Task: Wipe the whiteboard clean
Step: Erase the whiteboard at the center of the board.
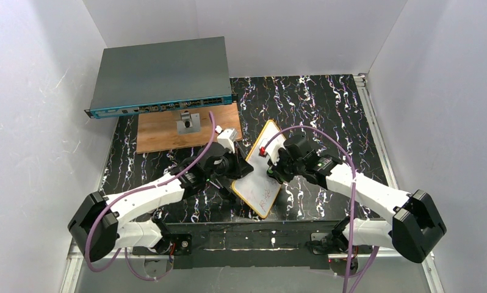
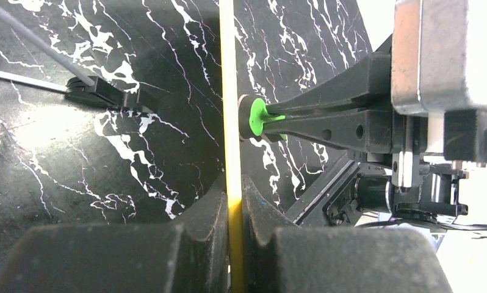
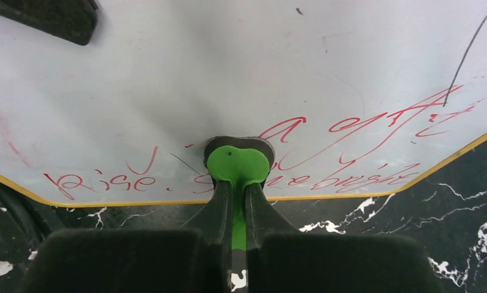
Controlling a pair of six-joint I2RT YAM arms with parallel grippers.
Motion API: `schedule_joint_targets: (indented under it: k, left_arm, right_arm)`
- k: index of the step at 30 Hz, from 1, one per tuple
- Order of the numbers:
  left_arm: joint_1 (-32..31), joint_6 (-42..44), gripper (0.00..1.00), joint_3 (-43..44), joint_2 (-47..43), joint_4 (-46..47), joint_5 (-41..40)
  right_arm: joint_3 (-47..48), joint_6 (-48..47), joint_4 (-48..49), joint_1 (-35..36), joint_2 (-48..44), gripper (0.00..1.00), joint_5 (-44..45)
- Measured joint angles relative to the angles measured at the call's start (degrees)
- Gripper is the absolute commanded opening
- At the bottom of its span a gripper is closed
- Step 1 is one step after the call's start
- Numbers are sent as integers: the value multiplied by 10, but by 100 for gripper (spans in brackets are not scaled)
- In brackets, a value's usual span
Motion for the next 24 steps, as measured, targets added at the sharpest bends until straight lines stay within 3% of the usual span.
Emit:
schedule_joint_targets:
  k: [10,16,24]
  left_arm:
    - [1,-20,0,-55,-51,13,-10]
    - [1,-30,0,-70,-64,16,-18]
    - [-4,-47,0,-88,-75,37,-42]
  right_arm:
    - [18,-16,-36,47,23,1,-78]
    - [28,-24,-47,67,31,1,-80]
    - [33,12,-34,-11,31,1,-87]
